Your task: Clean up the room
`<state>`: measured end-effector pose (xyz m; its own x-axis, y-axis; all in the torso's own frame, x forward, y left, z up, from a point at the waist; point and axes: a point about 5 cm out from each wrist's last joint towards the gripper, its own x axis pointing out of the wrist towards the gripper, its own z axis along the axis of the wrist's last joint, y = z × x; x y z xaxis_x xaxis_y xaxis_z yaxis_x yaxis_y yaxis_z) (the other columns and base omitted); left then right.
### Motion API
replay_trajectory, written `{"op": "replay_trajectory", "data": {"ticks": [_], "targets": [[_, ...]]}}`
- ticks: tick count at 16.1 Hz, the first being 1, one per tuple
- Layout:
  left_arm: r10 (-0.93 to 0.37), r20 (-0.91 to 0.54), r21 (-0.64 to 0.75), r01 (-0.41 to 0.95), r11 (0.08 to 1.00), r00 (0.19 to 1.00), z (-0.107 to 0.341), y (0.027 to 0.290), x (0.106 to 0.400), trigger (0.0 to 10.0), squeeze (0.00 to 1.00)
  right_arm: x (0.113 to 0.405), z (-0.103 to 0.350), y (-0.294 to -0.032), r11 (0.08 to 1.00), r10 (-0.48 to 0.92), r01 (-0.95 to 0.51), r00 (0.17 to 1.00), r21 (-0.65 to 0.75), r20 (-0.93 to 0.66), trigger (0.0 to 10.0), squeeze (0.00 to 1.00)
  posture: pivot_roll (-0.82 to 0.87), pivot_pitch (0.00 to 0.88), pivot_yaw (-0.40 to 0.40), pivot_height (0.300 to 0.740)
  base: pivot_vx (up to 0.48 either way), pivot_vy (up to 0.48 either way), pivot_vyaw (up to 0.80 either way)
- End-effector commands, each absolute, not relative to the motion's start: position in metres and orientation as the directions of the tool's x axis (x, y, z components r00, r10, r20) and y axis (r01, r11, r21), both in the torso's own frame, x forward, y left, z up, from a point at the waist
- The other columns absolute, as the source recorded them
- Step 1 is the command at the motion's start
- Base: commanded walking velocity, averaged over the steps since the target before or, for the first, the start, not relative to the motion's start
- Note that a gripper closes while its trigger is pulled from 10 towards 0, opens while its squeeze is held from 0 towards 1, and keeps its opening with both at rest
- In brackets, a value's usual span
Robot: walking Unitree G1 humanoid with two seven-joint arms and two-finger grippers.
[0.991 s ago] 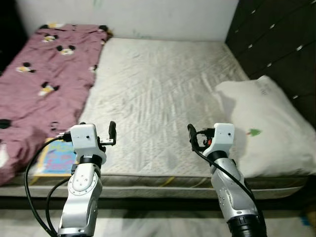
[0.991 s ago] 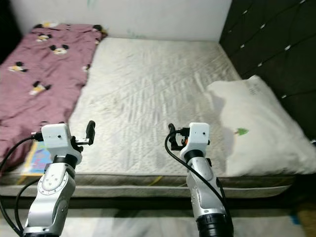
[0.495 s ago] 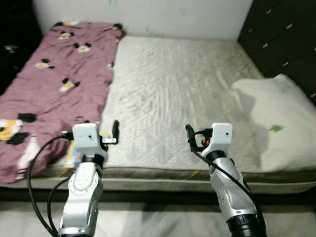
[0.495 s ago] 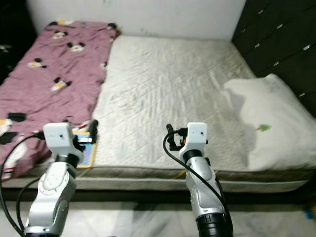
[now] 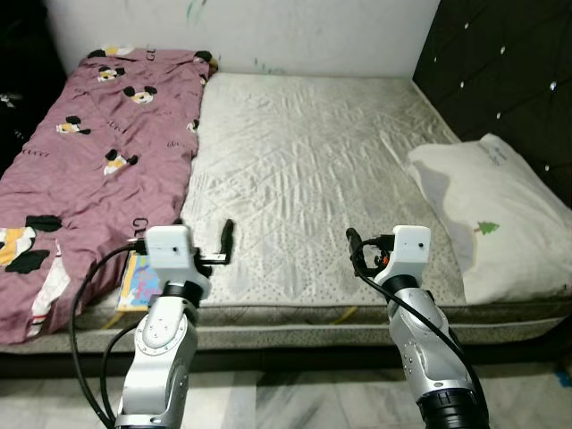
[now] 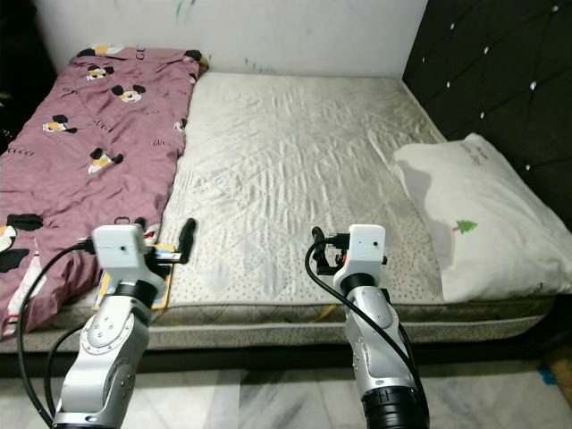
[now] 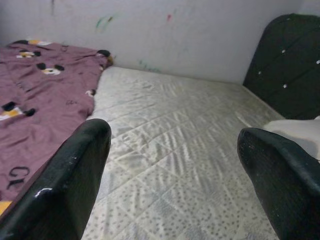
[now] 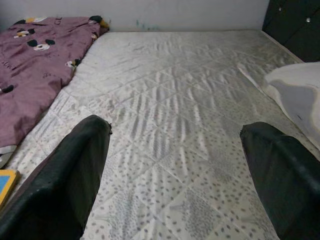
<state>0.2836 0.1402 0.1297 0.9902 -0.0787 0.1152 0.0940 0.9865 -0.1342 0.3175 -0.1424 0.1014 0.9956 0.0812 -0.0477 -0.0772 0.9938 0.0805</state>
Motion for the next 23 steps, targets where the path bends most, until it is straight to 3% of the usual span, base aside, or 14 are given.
{"op": "replay_trajectory", "data": {"ticks": [1, 9, 17, 23], "targets": [[-0.09, 0.128, -0.133, 0.107, 0.985, 0.988, 0.1331, 0.1396, 0.2833, 10.0, 0.0, 0.3199, 0.103, -0.1426, 0.994, 0.078, -0.075, 0.996, 0.073, -0.043, 10.0, 0.0, 0.01, 0.084, -0.018, 0.74, 0.401, 0.0, 0.0], [-0.085, 0.121, -0.14, 0.102, 0.985, 0.989, 0.1325, 0.1384, 0.2837, 10.0, 0.0, 0.3212, 0.1039, -0.1431, 0.995, 0.07, -0.067, 0.997, 0.074, -0.039, 10.0, 0.0, 0.01, 0.089, -0.018, 0.74, 0.391, 0.0, 0.0], [-0.079, 0.117, -0.155, 0.097, 0.983, 0.99, 0.1331, 0.1368, 0.286, 10.0, 0.0, 0.3208, 0.1015, -0.1428, 0.995, 0.067, -0.063, 0.997, 0.072, -0.049, 10.0, 0.0, 0.01, 0.093, -0.014, 0.74, 0.0, 0.0, 0.0], [-0.07, 0.114, -0.165, 0.088, 0.982, 0.991, 0.1335, 0.1363, 0.2878, 10.0, 0.0, 0.3217, 0.1008, -0.1427, 0.996, 0.069, -0.065, 0.996, 0.067, -0.054, 10.0, 0.0, 0.01, 0.096, -0.018, 0.74, 0.0, 0.456, 0.0]]}}
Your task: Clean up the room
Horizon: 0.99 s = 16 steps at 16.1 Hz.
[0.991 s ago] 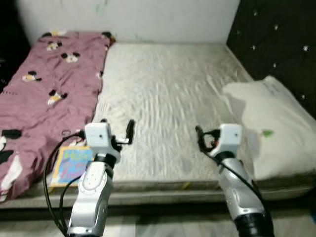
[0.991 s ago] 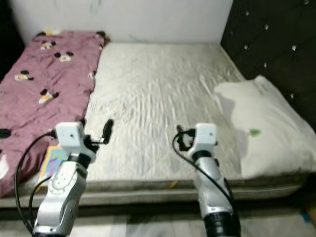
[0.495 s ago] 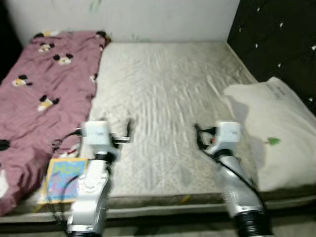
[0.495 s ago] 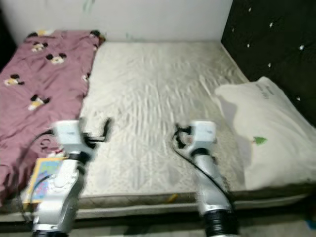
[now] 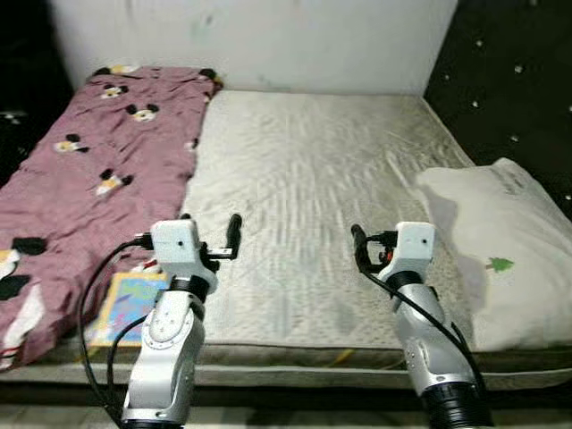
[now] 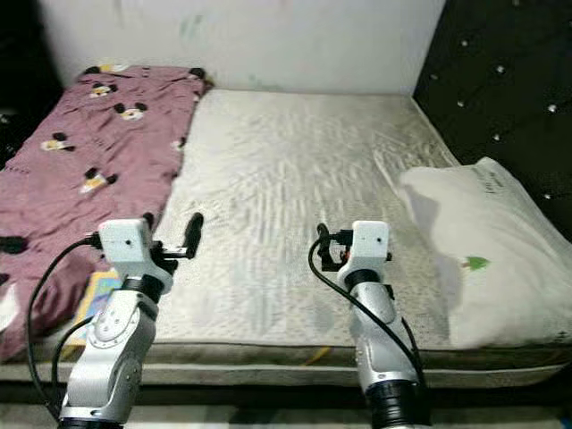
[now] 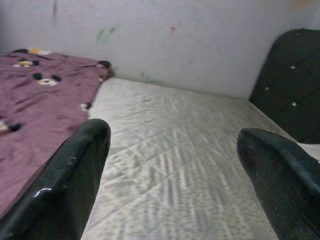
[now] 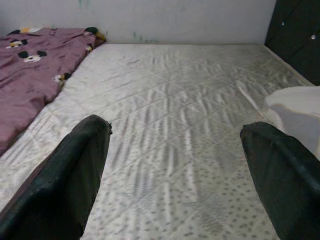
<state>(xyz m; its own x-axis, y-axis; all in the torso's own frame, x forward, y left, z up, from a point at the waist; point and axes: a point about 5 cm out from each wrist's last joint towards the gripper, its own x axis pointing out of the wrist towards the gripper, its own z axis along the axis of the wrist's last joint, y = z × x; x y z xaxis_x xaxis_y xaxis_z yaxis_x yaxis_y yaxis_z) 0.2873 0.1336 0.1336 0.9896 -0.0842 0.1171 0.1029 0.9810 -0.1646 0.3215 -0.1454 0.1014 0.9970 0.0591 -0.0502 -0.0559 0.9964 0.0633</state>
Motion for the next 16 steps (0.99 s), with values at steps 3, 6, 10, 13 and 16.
{"op": "replay_trajectory", "data": {"ticks": [3, 6, 10, 13, 16], "targets": [[-0.066, 0.116, -0.163, 0.085, 0.983, 0.991, 0.134, 0.137, 0.288, 10.0, 0.0, 0.322, 0.101, -0.142, 0.995, 0.074, -0.07, 0.996, 0.073, -0.055, 10.0, 0.0, 0.01, 0.091, -0.019, 0.74, 0.0, 0.48, 0.0], [-0.058, 0.12, -0.153, 0.077, 0.985, 0.991, 0.133, 0.139, 0.288, 10.0, 0.0, 0.322, 0.105, -0.138, 0.991, 0.09, -0.087, 0.996, 0.103, -0.025, 10.0, 0.0, 0.01, 0.086, -0.02, 0.74, 0.0, 0.469, 0.0], [-0.032, 0.1, -0.134, 0.045, 0.99, 0.994, 0.126, 0.146, 0.282, 10.0, 0.0, 0.318, 0.101, -0.141, 0.992, 0.084, -0.081, 0.996, 0.096, -0.032, 10.0, 0.0, 0.01, 0.078, -0.011, 0.74, 0.0, 0.464, 0.0], [-0.012, 0.092, -0.111, 0.023, 0.994, 0.996, 0.122, 0.149, 0.278, 10.0, 0.0, 0.312, 0.092, -0.148, 0.994, 0.074, -0.069, 0.996, 0.09, -0.052, 10.0, 0.0, 0.02, 0.071, -0.012, 0.74, 0.0, 0.446, 0.0], [-0.027, 0.114, -0.105, 0.039, 0.994, 0.993, 0.126, 0.146, 0.284, 10.0, 0.0, 0.318, 0.098, -0.144, 0.993, 0.076, -0.072, 0.996, 0.09, -0.038, 10.0, 0.0, 0.02, 0.073, -0.013, 0.74, 0.0, 0.446, 0.0]]}}
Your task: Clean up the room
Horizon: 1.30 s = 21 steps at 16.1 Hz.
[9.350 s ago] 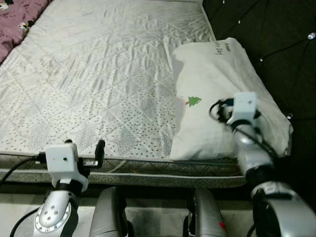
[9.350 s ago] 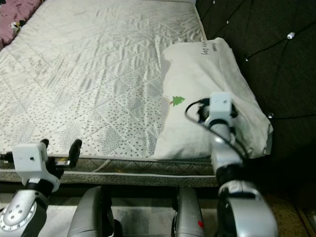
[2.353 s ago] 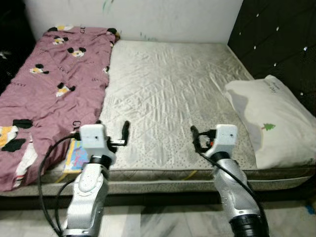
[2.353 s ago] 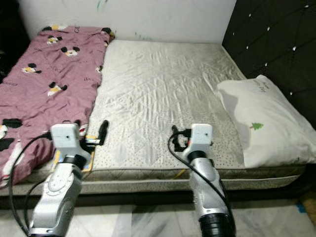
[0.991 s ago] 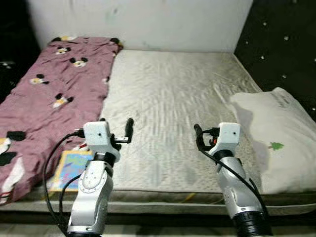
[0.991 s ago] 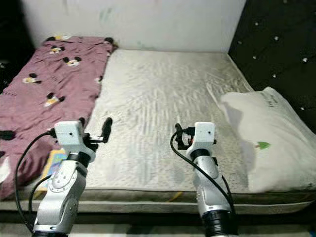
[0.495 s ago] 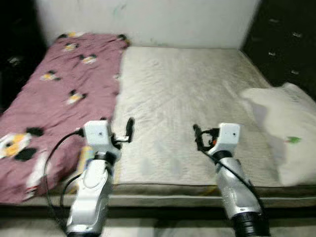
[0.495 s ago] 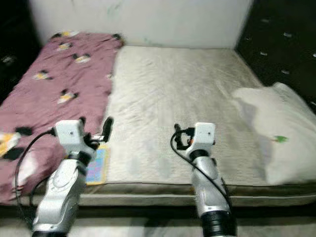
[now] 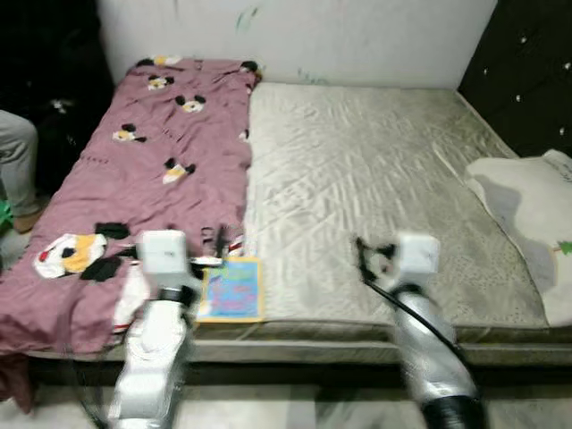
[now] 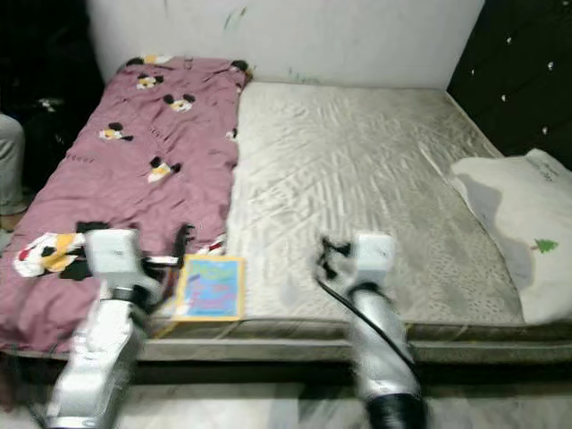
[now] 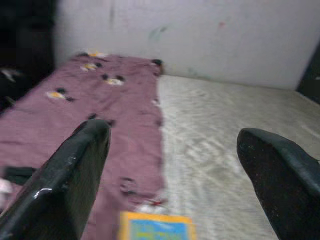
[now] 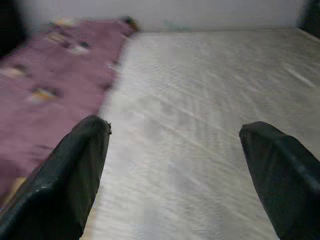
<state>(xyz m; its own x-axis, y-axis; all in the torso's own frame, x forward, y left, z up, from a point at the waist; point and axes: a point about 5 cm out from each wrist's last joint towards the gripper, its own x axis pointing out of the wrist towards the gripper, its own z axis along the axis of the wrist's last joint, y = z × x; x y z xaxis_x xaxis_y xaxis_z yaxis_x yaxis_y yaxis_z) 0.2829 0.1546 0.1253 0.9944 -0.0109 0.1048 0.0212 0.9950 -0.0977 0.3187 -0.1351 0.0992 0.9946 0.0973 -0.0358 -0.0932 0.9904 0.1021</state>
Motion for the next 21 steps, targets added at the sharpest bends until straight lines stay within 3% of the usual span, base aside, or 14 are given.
{"op": "replay_trajectory", "data": {"ticks": [1, 7, 21], "targets": [[-0.027, 0.12, -0.102, 0.039, 0.994, 0.992, 0.129, 0.145, 0.286, 10.0, 0.0, 0.32, 0.1, -0.141, 0.993, 0.082, -0.079, 0.996, 0.091, -0.032, 10.0, 0.0, 0.01, 0.075, -0.011, 0.74, 0.0, 0.0, 0.0], [-0.072, 0.158, -0.124, 0.092, 0.988, 0.985, 0.136, 0.14, 0.287, 10.0, 0.0, 0.324, 0.104, -0.138, 0.992, 0.098, -0.096, 0.995, 0.084, -0.02, 10.0, 0.0, 0.01, 0.088, -0.014, 0.74, 0.0, 0.0, 0.0], [-0.101, 0.165, -0.137, 0.124, 0.983, 0.981, 0.137, 0.136, 0.289, 10.0, 0.0, 0.324, 0.104, -0.136, 0.992, 0.104, -0.103, 0.994, 0.071, -0.02, 10.0, 0.0, 0.0, 0.1, -0.014, 0.74, 0.346, 0.0, 0.0]]}}
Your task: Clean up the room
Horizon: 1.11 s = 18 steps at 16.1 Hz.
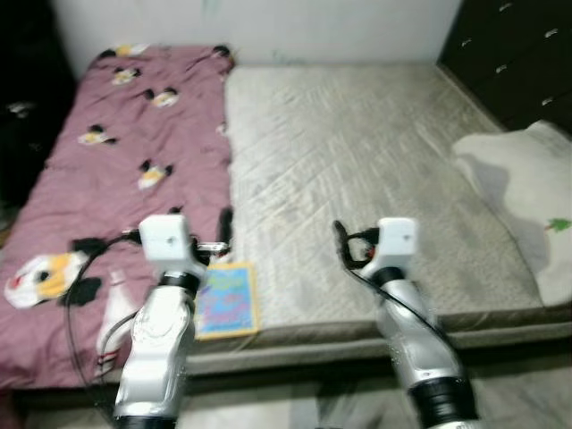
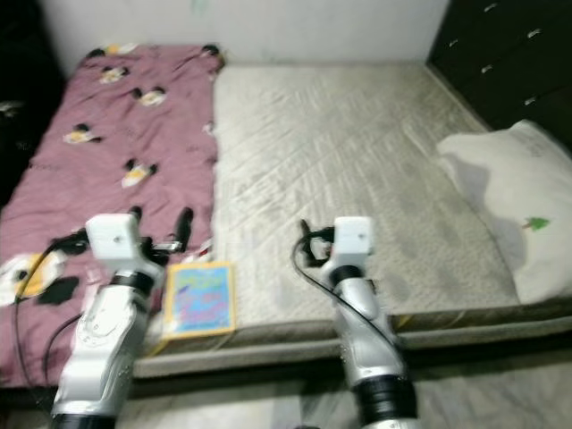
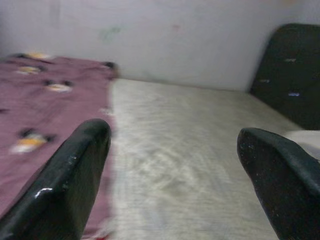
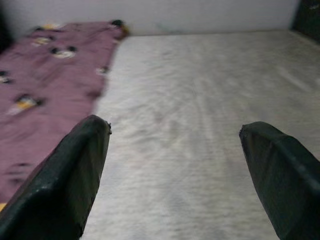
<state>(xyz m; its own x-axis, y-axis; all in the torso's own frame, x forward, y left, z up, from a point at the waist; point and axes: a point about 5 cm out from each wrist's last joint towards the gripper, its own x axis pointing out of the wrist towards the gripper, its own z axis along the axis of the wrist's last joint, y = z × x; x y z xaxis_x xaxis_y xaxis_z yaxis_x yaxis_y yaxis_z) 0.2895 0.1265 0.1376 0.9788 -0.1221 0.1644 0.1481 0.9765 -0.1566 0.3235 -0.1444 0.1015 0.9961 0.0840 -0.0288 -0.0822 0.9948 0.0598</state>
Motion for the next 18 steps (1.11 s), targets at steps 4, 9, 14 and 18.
{"op": "replay_trajectory", "data": {"ticks": [4, 9, 14, 18], "targets": [[-0.101, 0.159, -0.133, 0.122, 0.984, 0.982, 0.1365, 0.1366, 0.2889, 10.0, 0.0, 0.3251, 0.1044, -0.1408, 0.995, 0.081, -0.08, 0.997, 0.056, -0.013, 10.0, 0.0, 0.01, 0.098, -0.012, 0.74, 0.36, 0.0, 0.0], [-0.09, 0.144, -0.128, 0.109, 0.986, 0.985, 0.1343, 0.1372, 0.2891, 10.0, 0.0, 0.3247, 0.1037, -0.1409, 0.995, 0.084, -0.083, 0.996, 0.054, -0.014, 10.0, 0.0, 0.01, 0.094, -0.013, 0.74, 0.049, 0.0, 0.0], [-0.061, 0.107, -0.138, 0.075, 0.988, 0.992, 0.1288, 0.1409, 0.2882, 10.0, 0.0, 0.3235, 0.1019, -0.1405, 0.995, 0.086, -0.085, 0.996, 0.06, -0.02, 10.0, 0.0, 0.01, 0.092, -0.008, 0.74, 0.0, 0.0, 0.0], [-0.078, 0.117, -0.151, 0.096, 0.984, 0.99, 0.1299, 0.1388, 0.2883, 10.0, 0.0, 0.3233, 0.1014, -0.1406, 0.994, 0.09, -0.089, 0.996, 0.059, -0.023, 10.0, 0.0, 0.01, 0.093, -0.008, 0.74, 0.0, 0.48, 0.0]]}}
